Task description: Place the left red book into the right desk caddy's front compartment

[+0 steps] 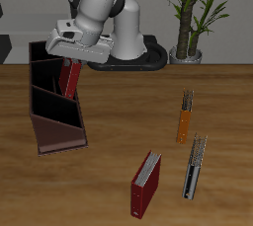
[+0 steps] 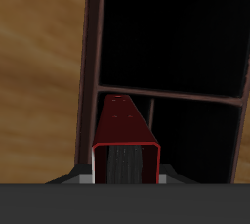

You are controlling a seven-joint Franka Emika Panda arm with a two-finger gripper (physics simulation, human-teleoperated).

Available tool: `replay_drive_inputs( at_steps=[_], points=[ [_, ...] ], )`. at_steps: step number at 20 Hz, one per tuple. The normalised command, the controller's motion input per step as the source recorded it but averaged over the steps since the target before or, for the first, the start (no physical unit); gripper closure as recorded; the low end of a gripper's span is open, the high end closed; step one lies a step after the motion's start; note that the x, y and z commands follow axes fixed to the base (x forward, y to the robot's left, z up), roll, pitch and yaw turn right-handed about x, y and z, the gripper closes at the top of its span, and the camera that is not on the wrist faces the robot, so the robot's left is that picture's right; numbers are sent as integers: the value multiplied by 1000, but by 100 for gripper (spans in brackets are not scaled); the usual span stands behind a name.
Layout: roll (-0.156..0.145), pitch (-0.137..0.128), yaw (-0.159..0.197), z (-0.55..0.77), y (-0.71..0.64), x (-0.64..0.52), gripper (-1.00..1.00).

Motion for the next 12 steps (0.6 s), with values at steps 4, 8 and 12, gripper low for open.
replay_drive_inputs(
  at_steps=[4, 8, 12],
  points=[
    [-7, 54, -11, -66, -1, 105, -100],
    [13, 1, -19, 55, 52, 0, -100],
    [17, -8, -17, 70, 80, -14, -100]
  ],
)
